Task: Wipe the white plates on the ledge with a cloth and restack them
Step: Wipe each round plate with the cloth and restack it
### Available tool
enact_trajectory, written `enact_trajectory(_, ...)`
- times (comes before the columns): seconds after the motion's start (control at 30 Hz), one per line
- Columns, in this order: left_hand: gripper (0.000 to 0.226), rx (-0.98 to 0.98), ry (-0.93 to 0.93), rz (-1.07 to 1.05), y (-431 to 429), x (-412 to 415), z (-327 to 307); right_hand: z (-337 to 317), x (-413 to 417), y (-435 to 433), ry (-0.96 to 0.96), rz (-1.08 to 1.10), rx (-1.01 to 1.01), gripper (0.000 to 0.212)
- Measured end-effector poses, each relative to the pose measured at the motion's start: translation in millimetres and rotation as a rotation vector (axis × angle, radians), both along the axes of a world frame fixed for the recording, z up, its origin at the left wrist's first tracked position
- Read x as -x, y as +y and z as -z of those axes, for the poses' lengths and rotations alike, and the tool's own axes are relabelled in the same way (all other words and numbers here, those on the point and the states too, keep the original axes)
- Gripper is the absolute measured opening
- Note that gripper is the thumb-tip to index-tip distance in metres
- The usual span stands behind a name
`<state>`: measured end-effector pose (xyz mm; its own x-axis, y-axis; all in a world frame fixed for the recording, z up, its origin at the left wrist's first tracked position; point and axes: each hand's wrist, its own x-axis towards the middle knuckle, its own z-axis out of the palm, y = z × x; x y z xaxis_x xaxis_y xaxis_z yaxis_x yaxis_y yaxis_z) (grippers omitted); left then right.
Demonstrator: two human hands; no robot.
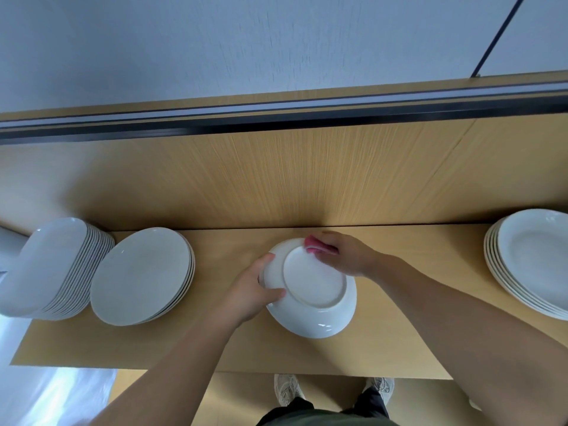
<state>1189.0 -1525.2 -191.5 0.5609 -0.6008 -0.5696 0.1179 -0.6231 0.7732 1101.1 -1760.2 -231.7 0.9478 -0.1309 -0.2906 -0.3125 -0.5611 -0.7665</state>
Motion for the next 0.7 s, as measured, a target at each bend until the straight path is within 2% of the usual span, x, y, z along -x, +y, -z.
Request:
enact_trajectory(0.1, 0.104, 0.017, 0.07, -0.007, -0.4, 3.1, -1.2, 1.5, -6.7, 6.8, 0.025, -0.015, 0.06, 0.038)
enact_trajectory(0.23, 0.091, 0.038, 0.077, -0.046, 2.7, 5.5, 5.3, 6.5, -6.8, 16.0, 0.002, 0.11, 0.087, 0.031)
enact_trajectory(0.47, 0.085, 0.062, 0.095, -0.1, 5.6, 9.3, 12.6, 15.7, 34.9, 22.1, 0.031, 0.424, -0.073, 0.025)
enact_trajectory(0.7, 0.086, 0.071, 0.065, -0.089, 9.0, 12.7, 17.9, 24.5, 88.4, 74.2, -0.178, 0.656, -0.152, 0.03)
